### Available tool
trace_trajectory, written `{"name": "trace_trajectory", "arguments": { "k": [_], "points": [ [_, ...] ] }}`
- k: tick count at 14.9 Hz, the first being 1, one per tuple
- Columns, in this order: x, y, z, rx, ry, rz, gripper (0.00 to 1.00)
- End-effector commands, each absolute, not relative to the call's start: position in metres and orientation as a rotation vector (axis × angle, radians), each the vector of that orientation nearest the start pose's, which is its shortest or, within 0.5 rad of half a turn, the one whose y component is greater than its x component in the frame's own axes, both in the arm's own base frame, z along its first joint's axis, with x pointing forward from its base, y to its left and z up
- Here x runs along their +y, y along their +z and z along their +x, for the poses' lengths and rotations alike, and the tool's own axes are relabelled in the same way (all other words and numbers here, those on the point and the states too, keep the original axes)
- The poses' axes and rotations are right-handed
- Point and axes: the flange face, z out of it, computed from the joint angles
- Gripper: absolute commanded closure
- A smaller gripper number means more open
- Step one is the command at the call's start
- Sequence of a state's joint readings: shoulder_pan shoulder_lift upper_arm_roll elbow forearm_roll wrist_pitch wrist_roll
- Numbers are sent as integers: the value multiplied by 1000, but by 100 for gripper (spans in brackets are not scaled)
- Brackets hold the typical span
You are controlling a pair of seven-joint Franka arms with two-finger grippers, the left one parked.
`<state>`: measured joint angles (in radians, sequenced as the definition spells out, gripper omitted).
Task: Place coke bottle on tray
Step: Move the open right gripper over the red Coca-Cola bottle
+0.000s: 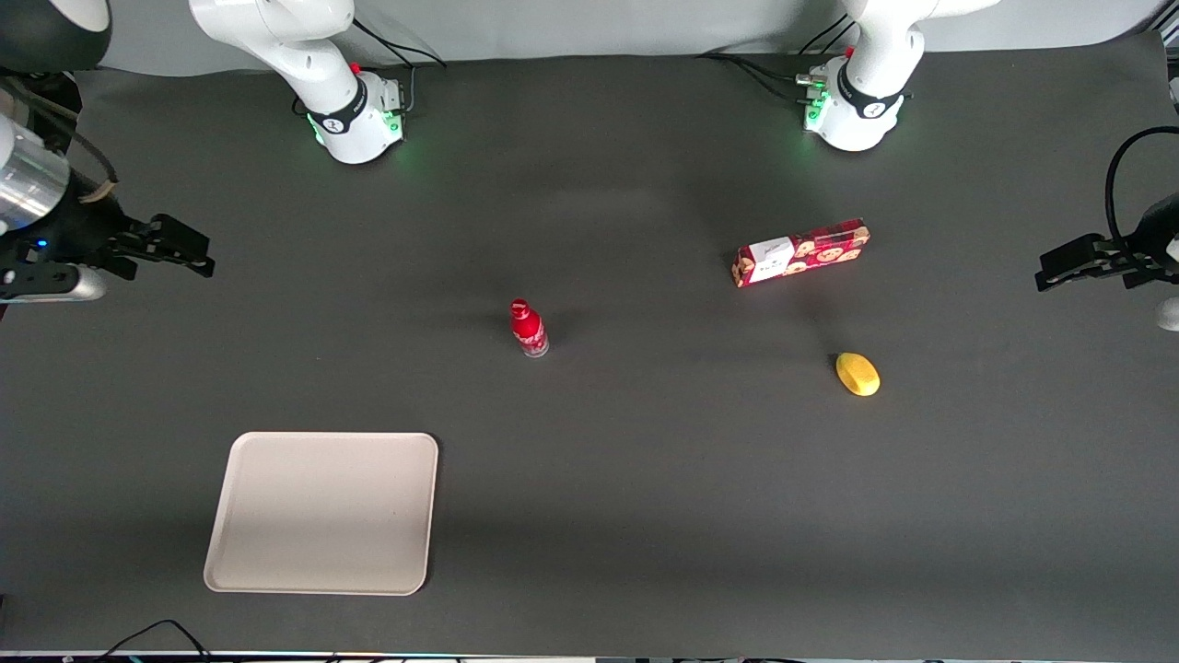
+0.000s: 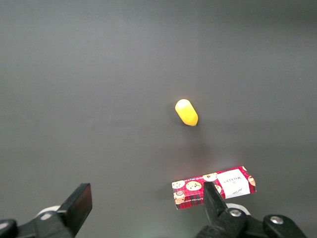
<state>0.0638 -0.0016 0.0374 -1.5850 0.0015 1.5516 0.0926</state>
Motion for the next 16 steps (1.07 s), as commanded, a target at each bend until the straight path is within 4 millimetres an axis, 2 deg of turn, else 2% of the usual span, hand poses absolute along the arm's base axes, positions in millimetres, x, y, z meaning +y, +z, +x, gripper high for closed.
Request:
{"name": "trace_trajectory", "arguments": {
  "k": [1, 5, 7, 10, 13, 14, 16],
  "points": [
    [115, 623, 532, -37, 76, -3096, 0],
    [196, 623, 511, -16, 89, -3070, 0],
    [260, 614, 493, -10, 81, -3076, 0],
    [303, 599, 480, -17, 111, -3065, 0],
    [356, 559, 467, -144, 142, -3055, 0],
    [365, 539, 464, -161, 109, -3044, 0],
    [368, 499, 466, -157, 42, -3021, 0]
  ]
}}
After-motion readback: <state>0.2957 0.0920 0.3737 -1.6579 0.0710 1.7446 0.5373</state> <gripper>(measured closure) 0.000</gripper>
